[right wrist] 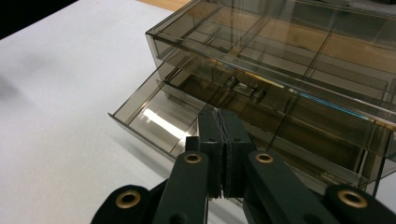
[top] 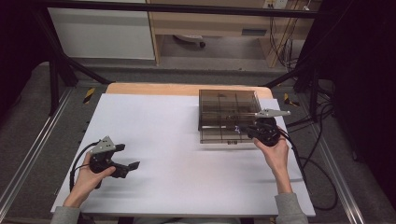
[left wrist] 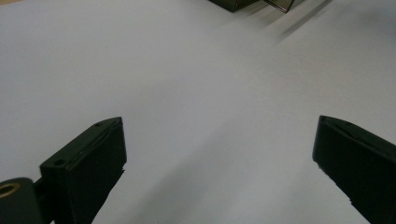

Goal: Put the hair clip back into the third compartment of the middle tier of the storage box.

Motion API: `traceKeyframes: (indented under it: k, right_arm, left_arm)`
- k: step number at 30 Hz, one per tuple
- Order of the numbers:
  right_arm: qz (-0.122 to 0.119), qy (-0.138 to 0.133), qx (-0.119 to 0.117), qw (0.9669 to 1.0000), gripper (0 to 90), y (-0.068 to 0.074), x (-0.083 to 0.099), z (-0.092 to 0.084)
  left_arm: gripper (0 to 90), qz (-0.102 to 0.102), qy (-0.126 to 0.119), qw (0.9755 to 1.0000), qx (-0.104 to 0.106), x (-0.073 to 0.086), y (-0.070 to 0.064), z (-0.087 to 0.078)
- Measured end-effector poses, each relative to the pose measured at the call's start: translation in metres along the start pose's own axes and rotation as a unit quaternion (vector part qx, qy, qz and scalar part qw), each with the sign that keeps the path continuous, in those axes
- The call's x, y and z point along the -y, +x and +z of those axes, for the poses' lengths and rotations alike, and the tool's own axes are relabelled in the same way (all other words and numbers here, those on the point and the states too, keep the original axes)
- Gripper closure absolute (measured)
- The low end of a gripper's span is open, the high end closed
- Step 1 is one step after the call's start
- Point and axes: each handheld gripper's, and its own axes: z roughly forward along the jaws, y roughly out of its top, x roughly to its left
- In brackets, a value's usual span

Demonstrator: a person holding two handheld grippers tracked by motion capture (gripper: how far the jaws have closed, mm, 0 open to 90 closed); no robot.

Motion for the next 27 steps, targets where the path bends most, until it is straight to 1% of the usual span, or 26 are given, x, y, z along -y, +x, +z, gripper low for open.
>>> traceKeyframes:
  k: [6,10,16,27]
  right_arm:
    - [0.003,-0.005,0.006,1.0,89.3,-0.006,-0.002,0.003]
    - [0.009,-0.003,0.01,0.9999,89.4,-0.01,-0.001,0.005]
    - [0.017,-0.003,0.016,0.9997,89.3,-0.018,0.002,0.005]
    - [0.034,-0.001,0.027,0.9991,89.2,-0.028,0.009,0.005]
  left_arm:
    - [2.6,0.001,0.001,1.0,-0.001,0.0,0.0,0.0]
    - [2.6,0.001,0.002,1.0,-0.001,0.0,0.0,0.0]
    - [2.6,0.001,0.002,1.0,-0.001,0.0,0.0,0.0]
    - [2.6,0.001,0.002,1.0,-0.001,0.0,0.0,0.0]
